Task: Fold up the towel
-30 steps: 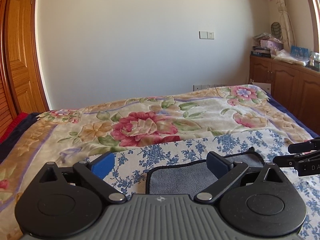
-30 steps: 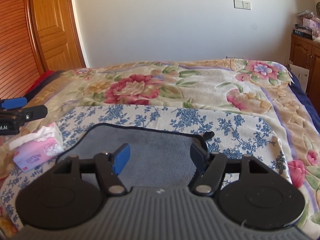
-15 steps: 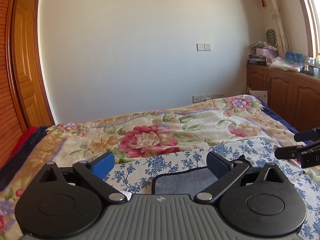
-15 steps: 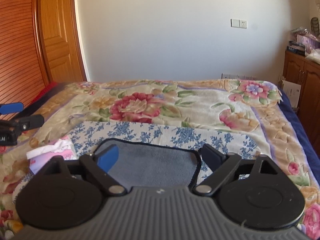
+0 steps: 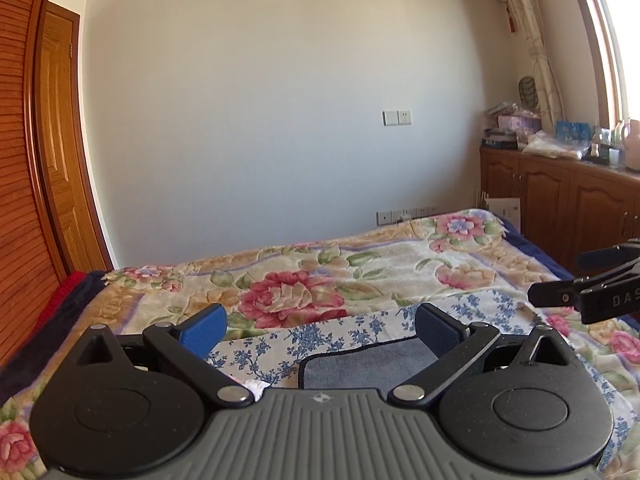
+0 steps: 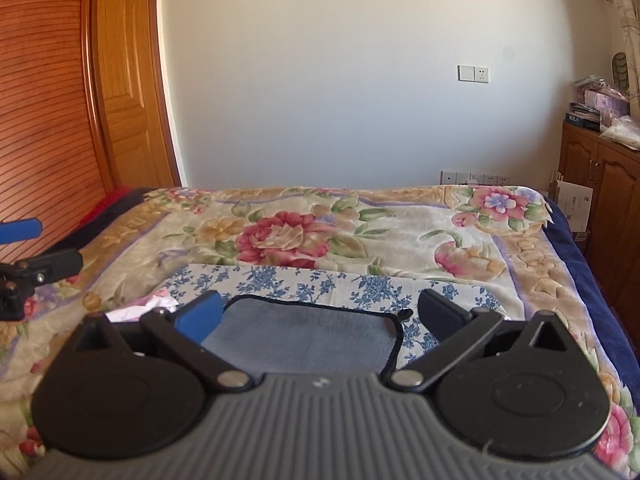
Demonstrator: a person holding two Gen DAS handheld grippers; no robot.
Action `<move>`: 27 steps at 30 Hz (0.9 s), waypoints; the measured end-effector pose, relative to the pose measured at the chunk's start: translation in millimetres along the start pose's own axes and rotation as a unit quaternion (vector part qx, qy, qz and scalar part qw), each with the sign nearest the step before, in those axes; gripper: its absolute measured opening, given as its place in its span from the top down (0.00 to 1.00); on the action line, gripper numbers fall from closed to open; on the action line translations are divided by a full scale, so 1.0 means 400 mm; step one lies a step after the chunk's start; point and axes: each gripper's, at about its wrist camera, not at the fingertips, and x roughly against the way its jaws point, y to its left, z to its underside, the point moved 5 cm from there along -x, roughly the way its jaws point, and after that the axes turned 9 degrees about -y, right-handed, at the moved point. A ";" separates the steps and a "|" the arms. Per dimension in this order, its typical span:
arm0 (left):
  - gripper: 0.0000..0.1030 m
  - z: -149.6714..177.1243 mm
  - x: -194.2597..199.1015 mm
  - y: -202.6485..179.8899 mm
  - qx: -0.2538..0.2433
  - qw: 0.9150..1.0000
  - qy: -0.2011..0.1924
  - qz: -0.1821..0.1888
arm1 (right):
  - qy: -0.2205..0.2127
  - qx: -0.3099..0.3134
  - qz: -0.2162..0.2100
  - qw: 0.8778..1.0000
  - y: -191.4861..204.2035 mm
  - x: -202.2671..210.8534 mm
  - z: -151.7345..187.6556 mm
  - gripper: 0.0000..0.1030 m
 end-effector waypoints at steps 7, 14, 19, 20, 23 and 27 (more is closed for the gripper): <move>0.00 -0.028 0.083 -0.011 -0.003 1.000 -0.014 0.003 | -0.006 0.006 0.003 1.000 0.009 0.066 -0.007 0.00; 0.00 -0.028 0.143 -0.011 0.004 1.000 -0.026 -0.009 | -0.013 -0.006 0.001 1.000 0.015 0.127 0.003 0.00; 0.00 -0.004 0.169 -0.013 0.004 1.000 -0.019 -0.015 | -0.017 -0.011 -0.002 1.000 0.020 0.159 0.010 0.00; 0.00 0.003 0.175 -0.012 0.006 1.000 -0.017 -0.017 | -0.018 -0.011 -0.002 1.000 0.022 0.165 0.012 0.00; 0.00 0.024 0.189 -0.009 0.011 1.000 -0.010 -0.020 | -0.020 -0.011 -0.001 1.000 0.026 0.182 0.020 0.00; 0.00 0.055 0.207 -0.006 0.018 1.000 -0.003 -0.022 | -0.023 -0.012 0.000 1.000 0.033 0.203 0.035 0.00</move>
